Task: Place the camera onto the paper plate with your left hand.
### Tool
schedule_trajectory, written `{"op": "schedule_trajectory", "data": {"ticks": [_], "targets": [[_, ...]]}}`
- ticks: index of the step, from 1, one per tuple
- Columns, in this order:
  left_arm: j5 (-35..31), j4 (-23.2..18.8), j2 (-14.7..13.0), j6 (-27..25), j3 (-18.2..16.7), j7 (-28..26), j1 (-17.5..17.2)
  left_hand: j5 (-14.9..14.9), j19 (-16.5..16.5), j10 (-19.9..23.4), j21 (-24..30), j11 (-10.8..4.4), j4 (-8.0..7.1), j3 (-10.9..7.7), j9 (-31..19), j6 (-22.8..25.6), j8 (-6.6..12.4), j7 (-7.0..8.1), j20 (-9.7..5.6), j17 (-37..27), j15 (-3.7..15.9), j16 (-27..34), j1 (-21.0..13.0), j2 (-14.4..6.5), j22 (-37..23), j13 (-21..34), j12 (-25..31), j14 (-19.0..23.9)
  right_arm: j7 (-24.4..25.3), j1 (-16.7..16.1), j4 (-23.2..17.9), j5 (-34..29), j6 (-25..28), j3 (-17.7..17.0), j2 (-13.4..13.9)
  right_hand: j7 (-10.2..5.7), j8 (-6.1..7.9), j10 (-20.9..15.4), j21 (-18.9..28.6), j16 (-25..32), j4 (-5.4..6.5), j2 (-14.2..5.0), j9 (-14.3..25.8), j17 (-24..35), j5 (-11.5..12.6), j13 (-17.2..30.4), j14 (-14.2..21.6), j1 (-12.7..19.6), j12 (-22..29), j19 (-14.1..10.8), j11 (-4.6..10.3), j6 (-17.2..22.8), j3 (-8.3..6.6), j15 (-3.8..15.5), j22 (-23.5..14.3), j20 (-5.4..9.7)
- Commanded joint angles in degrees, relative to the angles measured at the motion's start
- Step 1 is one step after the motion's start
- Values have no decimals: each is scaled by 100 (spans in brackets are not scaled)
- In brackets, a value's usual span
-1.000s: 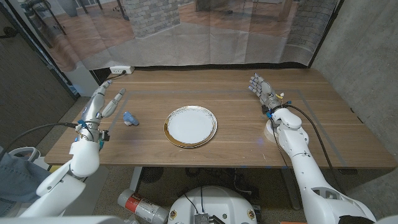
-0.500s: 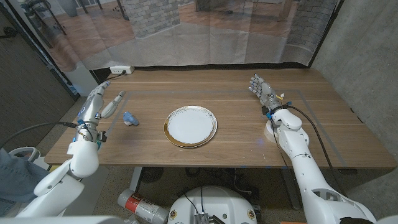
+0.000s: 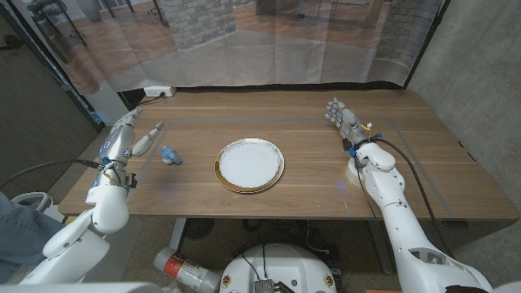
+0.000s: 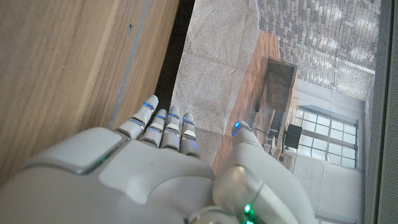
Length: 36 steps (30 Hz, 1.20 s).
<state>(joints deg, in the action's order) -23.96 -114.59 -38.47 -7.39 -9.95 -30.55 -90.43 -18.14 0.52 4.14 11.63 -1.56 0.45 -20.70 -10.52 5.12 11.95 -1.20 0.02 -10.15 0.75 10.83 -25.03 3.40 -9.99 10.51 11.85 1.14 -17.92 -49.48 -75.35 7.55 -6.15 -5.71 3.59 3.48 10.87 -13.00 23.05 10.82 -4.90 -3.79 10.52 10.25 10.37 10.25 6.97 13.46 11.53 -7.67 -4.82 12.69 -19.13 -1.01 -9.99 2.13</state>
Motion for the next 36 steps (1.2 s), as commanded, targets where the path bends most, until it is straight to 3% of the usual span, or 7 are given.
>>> {"op": "schedule_trajectory", "data": {"ticks": [1,9,14,17,21,33,36], "targets": [[-154,-214,-112,-616,33,196,-46,-46,-41,-26,13,15,121,-30,-28,-7,-13,56,115,-8,19,-17,-196,39,-12,27,-15,-18,-6,14,12,4,-10,17,-3,-29,29,-49,-29,7,-47,-46,27,27,6,21,53,-4,41,-43,9,28,-8,-26,-22,163],[-393,-357,-190,-1141,209,226,2,-83,-216,-1,41,97,382,-47,-37,-74,-34,122,433,-12,-53,-2,-566,171,-14,36,-9,32,-2,27,40,7,-12,16,-12,-33,32,-52,-44,5,-50,-46,28,27,5,22,49,-8,42,-44,5,39,-6,-24,-23,161],[-612,-459,-247,-1536,360,198,27,-110,-320,34,51,158,517,-26,-45,-132,-52,389,664,-22,-103,9,-750,278,-20,48,6,76,-12,46,74,11,-28,15,-16,-37,31,-54,-60,-1,-55,-48,28,26,5,22,37,-7,42,-39,2,38,-7,-39,-24,150],[-680,-499,-279,-1683,420,177,31,-126,-406,-5,63,260,584,-6,-51,-213,-74,522,889,-32,-198,12,-849,335,-25,58,-6,89,-21,66,102,10,-33,18,-16,-38,32,-55,-66,-3,-59,-48,28,25,6,22,34,-4,43,-41,6,42,-8,-39,-24,153],[-695,-557,-311,-1837,458,191,32,-134,-530,13,94,272,615,20,-56,-217,-66,585,1117,-45,-228,33,-900,373,-33,67,7,138,-33,81,126,12,-42,21,-19,-38,31,-55,-73,-3,-60,-47,28,25,5,22,33,-5,43,-38,9,40,-6,-39,-24,146],[-601,-783,-459,-2454,512,559,89,-143,-1013,138,235,313,643,59,-74,6,28,731,1207,-77,-336,147,-995,371,-72,102,70,484,-30,63,108,13,-19,13,-27,-45,32,-64,-102,-3,-66,-49,29,25,6,23,32,-9,46,-29,10,44,-5,-46,-26,123],[-558,-812,-530,-2588,530,680,136,-146,-1208,219,283,360,669,33,-82,76,49,743,1220,-83,-475,189,-1091,326,-78,116,103,654,-41,62,113,24,-21,8,-30,-50,33,-67,-106,-1,-66,-50,29,25,5,23,36,-11,47,-30,7,48,-4,-49,-26,119]]}}
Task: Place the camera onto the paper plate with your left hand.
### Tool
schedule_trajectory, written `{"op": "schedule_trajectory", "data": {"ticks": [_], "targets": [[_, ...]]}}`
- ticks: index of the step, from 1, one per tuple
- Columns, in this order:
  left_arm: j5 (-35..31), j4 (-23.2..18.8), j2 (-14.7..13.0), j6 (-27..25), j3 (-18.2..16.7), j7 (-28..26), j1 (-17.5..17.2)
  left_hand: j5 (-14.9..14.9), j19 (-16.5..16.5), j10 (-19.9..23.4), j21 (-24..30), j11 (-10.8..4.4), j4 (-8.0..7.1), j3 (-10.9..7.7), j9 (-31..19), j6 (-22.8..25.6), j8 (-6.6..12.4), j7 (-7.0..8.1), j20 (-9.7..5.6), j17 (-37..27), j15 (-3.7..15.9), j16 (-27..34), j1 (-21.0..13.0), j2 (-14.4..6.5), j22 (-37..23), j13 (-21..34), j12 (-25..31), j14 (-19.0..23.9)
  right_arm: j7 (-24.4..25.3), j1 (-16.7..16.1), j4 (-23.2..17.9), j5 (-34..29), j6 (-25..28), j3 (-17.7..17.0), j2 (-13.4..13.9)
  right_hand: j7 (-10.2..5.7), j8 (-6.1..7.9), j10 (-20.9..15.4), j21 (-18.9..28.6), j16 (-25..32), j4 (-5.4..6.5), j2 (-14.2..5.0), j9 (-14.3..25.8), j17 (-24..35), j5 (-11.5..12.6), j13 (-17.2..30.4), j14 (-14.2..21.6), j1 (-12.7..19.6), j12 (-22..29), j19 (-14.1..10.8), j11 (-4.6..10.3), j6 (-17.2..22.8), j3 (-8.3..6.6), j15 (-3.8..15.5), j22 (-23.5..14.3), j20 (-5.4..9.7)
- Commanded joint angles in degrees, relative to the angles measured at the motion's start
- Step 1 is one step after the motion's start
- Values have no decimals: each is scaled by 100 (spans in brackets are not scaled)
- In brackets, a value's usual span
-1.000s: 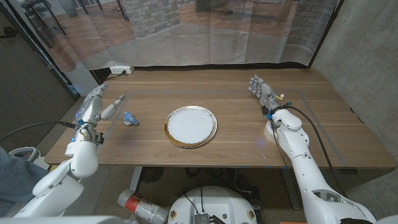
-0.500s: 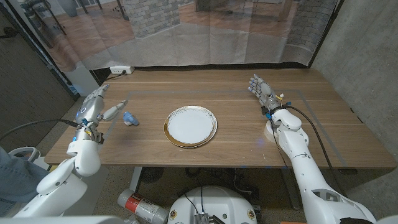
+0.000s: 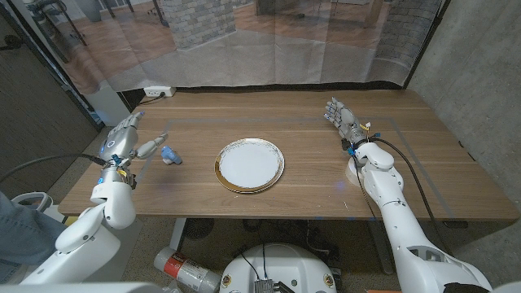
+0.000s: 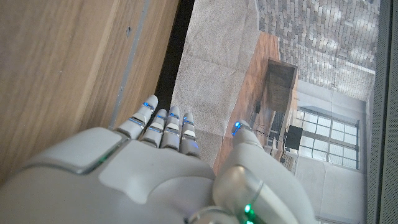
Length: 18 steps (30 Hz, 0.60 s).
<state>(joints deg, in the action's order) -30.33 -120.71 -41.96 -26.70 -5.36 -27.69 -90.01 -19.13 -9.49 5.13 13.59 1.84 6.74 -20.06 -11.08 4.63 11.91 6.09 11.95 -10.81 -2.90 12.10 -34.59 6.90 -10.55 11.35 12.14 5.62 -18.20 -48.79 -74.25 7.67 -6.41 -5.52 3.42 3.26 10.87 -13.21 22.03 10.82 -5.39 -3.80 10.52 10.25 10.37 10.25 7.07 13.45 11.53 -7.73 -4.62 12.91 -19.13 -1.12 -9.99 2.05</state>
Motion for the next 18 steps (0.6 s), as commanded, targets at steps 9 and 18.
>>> {"op": "schedule_trajectory", "data": {"ticks": [9,18], "targets": [[157,-302,-436,-1187,241,757,284,-21,-505,271,154,10,78,-55,-34,335,113,51,37,-14,-178,91,-269,-54,-27,50,128,406,-5,-12,15,13,-5,-14,-23,-26,33,-44,-19,-2,-21,-51,29,25,5,24,21,-12,45,-24,-17,29,-3,-39,-27,121],[72,-368,-663,-1706,519,818,448,-4,-614,203,173,21,93,-53,-36,303,88,54,44,-13,-207,67,-314,-44,-25,57,97,401,12,-24,6,7,-4,-17,-29,-23,34,-41,-36,1,-24,-51,30,25,5,24,29,-16,44,-28,-16,34,-1,-35,-28,117]]}}
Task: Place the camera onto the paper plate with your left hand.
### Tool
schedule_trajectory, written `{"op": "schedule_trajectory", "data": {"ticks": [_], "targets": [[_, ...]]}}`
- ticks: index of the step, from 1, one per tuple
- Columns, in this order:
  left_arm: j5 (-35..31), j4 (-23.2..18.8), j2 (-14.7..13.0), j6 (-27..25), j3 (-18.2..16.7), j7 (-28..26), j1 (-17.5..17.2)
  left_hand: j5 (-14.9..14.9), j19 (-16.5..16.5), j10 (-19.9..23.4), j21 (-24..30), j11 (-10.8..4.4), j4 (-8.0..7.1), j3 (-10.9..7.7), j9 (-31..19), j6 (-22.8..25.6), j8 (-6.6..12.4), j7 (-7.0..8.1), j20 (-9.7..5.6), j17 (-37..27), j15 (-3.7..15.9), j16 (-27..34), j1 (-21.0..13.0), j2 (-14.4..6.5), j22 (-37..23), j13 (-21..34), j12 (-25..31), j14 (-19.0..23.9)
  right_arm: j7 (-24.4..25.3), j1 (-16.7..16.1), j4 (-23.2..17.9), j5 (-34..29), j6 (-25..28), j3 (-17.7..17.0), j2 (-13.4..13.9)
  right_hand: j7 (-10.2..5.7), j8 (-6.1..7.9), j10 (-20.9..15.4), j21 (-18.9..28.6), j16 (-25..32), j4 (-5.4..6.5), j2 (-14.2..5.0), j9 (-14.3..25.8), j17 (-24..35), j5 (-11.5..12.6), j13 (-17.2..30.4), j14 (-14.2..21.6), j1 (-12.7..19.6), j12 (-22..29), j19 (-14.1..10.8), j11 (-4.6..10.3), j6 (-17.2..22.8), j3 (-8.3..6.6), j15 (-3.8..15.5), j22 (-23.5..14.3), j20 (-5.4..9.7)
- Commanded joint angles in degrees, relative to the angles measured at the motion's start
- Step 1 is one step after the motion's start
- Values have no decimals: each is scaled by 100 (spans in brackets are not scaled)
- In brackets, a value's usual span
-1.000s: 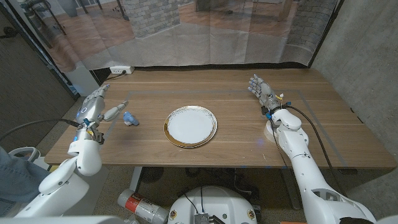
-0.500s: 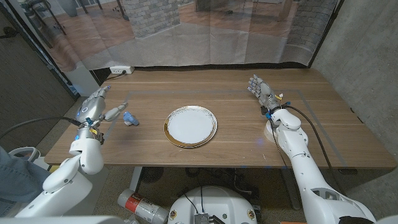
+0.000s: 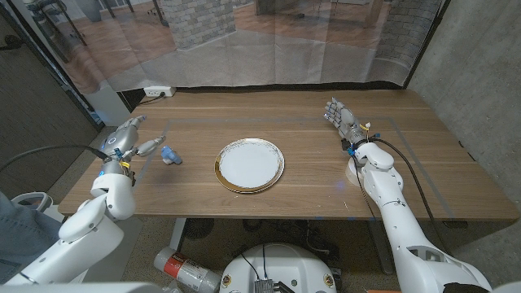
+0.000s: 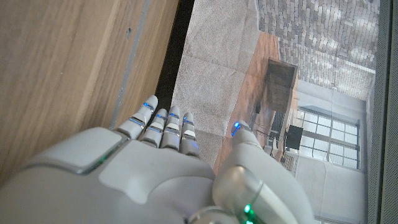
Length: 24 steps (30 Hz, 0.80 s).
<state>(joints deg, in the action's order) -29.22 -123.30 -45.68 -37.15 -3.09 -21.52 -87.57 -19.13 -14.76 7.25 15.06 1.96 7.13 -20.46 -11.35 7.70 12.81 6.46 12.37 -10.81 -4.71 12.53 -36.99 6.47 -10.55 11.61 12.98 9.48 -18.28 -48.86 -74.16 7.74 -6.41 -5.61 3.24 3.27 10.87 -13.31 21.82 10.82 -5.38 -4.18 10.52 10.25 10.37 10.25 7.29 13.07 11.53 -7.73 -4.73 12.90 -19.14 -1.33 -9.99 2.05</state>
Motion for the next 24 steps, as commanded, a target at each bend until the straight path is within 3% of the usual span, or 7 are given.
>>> {"op": "schedule_trajectory", "data": {"ticks": [1,8,12,24], "targets": [[-29,-115,-305,-711,315,211,224,-2,-93,-14,26,5,56,-13,-9,-11,-5,26,2,-14,-31,22,-77,1,-25,31,11,13,18,-17,-1,1,-1,-9,-11,-22,33,-31,-17,0,-24,-12,30,25,5,24,6,22,44,-29,-2,32,-1,-19,-28,115],[20,-28,-449,-797,483,169,340,10,-138,-33,25,-12,64,0,-10,-18,-15,27,10,-14,-23,-10,-96,26,-21,36,3,-34,12,-20,-4,-8,8,0,-5,-26,32,-42,-29,-1,-27,-14,30,25,4,24,5,20,48,-27,-7,31,-1,-26,-29,110],[90,134,-523,-599,574,65,420,14,-147,-37,21,-32,66,4,-11,-13,-15,32,12,-14,-10,-23,-102,34,-19,37,2,-57,22,-30,-33,-15,30,6,-6,-26,32,-36,-36,-1,-28,-16,30,25,4,24,4,19,46,-27,1,32,0,-25,-29,109],[373,523,-659,-465,978,111,896,27,-170,-27,0,-101,69,17,-13,61,4,30,15,-18,28,-46,-124,52,-10,44,6,-85,95,-67,-121,-49,102,11,-6,-28,32,-35,-53,-1,-32,-15,31,24,4,25,5,16,45,-33,-1,34,2,-33,-30,107]]}}
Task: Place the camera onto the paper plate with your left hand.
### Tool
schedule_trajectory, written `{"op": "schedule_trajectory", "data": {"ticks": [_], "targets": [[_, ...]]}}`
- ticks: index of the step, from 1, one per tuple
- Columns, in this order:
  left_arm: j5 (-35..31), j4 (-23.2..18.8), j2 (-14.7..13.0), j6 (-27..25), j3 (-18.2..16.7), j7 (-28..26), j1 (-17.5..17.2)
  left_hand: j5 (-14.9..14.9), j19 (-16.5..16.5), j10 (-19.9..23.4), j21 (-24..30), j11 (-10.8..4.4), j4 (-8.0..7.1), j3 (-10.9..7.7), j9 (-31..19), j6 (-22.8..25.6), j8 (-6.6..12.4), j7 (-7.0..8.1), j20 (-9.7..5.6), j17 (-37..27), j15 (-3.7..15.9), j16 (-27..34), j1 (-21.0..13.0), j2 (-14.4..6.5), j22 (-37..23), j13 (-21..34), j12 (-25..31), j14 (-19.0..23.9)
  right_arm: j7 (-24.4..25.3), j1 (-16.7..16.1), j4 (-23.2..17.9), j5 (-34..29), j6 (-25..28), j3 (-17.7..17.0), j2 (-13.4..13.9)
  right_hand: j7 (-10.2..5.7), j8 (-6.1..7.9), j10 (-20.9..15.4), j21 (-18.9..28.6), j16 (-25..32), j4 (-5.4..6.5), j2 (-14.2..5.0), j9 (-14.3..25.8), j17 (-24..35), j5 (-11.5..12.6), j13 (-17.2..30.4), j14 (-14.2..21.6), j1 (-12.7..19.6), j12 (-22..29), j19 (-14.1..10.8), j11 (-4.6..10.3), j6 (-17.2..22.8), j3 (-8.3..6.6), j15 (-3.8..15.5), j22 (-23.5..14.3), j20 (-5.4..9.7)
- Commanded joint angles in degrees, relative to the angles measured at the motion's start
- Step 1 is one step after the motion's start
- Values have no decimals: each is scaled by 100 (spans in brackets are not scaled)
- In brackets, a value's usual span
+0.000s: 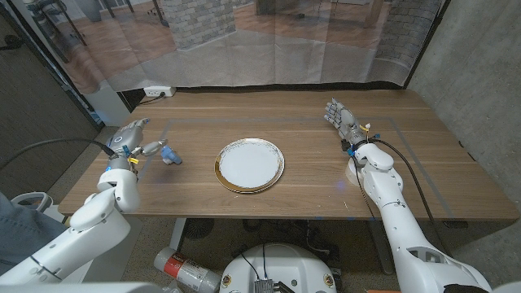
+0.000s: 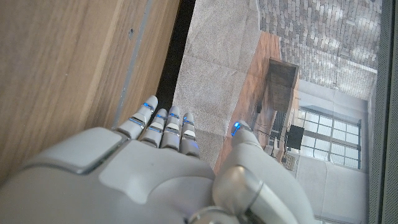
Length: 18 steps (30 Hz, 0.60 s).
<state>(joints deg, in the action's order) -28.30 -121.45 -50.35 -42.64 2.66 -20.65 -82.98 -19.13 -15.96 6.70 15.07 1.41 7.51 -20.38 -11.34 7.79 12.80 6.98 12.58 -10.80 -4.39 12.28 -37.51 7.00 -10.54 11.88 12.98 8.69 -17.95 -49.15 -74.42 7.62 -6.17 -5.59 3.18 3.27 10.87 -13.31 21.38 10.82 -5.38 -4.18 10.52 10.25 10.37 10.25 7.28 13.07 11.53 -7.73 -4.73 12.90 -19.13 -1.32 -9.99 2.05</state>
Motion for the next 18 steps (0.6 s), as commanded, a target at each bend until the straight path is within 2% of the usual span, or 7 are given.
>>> {"op": "schedule_trajectory", "data": {"ticks": [1,11,18], "targets": [[326,371,-232,66,461,119,516,28,-51,25,-3,-50,31,10,-14,49,2,-28,-6,-19,-2,-22,-73,0,-10,18,4,-7,72,-41,-100,-40,80,7,-1,-28,32,-35,-11,-1,-32,-17,31,24,4,25,7,16,45,-34,-2,35,1,-34,-30,105],[663,499,-425,-138,914,546,987,34,-62,8,-20,-60,32,17,-15,27,-15,-46,-6,-21,-4,-30,-92,7,-5,22,-3,-11,95,2,-38,-35,26,7,-23,-31,32,-40,-27,0,-38,-17,31,23,4,25,10,16,46,-37,15,36,1,-29,-31,104],[874,558,-508,-196,1113,638,1168,38,-74,11,-29,-70,33,21,-16,45,-12,-72,-7,-22,3,-30,-104,11,-3,24,-1,1,81,49,49,-32,4,10,-30,-31,32,-43,-36,0,-42,-16,31,22,4,25,13,18,47,-40,4,39,1,-32,-32,103]]}}
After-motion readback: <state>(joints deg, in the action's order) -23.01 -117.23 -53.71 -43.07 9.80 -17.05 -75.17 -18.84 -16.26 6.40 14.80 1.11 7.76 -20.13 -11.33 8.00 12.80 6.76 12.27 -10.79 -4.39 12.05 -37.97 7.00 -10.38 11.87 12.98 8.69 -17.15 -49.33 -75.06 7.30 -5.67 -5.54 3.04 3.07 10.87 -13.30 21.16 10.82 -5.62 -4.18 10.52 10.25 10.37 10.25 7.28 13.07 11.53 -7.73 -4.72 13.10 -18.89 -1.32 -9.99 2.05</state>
